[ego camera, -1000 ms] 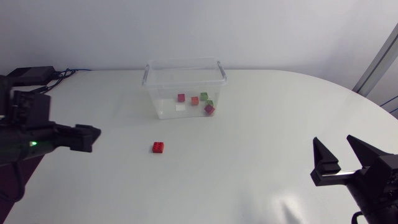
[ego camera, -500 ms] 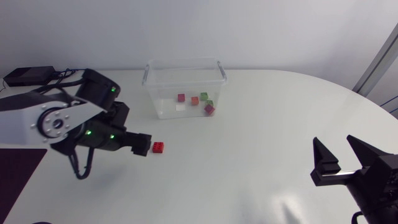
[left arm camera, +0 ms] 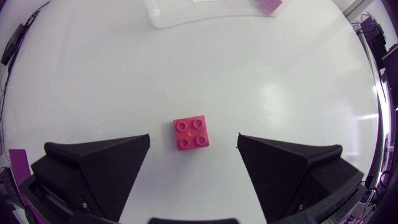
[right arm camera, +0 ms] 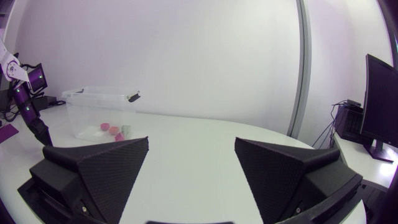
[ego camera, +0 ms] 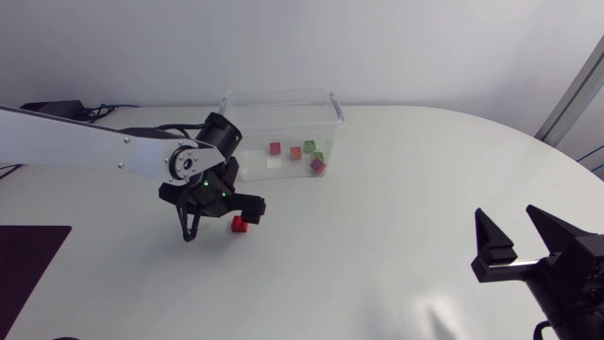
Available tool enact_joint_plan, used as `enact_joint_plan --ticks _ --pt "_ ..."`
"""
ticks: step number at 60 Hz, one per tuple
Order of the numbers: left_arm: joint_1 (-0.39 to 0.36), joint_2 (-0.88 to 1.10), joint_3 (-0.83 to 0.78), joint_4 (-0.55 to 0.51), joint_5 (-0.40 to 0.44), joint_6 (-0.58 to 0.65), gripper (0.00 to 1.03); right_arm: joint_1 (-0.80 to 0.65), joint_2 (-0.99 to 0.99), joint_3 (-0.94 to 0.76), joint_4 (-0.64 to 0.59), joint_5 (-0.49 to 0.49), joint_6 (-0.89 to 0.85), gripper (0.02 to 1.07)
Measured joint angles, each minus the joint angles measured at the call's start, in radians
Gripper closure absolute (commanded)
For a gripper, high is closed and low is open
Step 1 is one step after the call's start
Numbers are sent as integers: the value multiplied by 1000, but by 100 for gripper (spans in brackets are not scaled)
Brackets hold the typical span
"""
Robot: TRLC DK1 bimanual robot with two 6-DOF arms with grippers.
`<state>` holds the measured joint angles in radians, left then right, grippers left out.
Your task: Place the duplo bricks in the container
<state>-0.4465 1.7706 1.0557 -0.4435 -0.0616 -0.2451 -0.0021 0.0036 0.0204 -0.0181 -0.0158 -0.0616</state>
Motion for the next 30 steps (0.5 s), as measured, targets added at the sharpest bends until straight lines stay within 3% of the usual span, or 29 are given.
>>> enact_joint_plan --ticks 9,20,23,30 --pt "7 63 18 16 0 -10 5 0 0 0 0 0 0 7" --pt "14 119 52 24 0 -16 19 0 0 0 0 0 0 7" --pt "13 126 60 25 0 -18 27 0 0 0 0 0 0 7" --pt "13 129 63 27 -10 -18 64 0 0 0 0 0 0 7"
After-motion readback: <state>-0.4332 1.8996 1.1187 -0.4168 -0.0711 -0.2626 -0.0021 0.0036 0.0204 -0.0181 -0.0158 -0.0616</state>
